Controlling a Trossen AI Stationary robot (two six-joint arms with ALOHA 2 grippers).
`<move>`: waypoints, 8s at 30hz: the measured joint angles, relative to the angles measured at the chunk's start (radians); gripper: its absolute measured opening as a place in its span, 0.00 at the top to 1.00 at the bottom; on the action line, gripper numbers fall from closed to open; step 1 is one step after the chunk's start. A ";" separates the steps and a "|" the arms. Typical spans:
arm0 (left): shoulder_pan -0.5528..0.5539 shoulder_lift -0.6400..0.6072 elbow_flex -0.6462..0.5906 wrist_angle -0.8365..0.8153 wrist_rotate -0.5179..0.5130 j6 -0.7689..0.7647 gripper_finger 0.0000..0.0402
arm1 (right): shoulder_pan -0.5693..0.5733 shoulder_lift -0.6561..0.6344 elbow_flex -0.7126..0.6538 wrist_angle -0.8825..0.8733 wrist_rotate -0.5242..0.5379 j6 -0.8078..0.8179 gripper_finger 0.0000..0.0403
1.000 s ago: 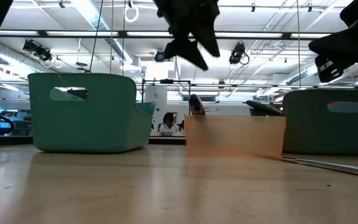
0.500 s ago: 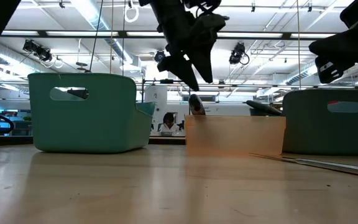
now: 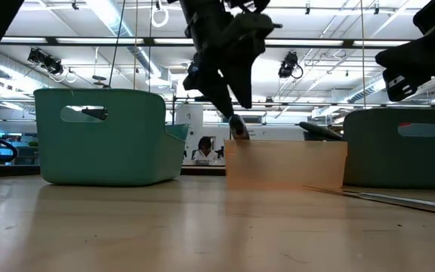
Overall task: Pick & Place Kitchen Items
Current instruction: Put the black serving spoon into the blue bin
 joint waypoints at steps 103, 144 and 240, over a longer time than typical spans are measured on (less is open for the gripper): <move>0.010 0.089 0.000 -0.025 -0.078 0.133 0.73 | 0.000 0.000 0.000 -0.007 0.034 -0.001 0.98; 0.012 -0.022 0.057 -0.122 -0.215 0.166 0.75 | 0.000 0.002 0.000 0.000 0.042 0.000 0.98; 0.164 0.320 0.422 -0.218 -0.109 0.611 0.92 | -0.023 0.020 0.000 -0.004 0.060 0.003 0.98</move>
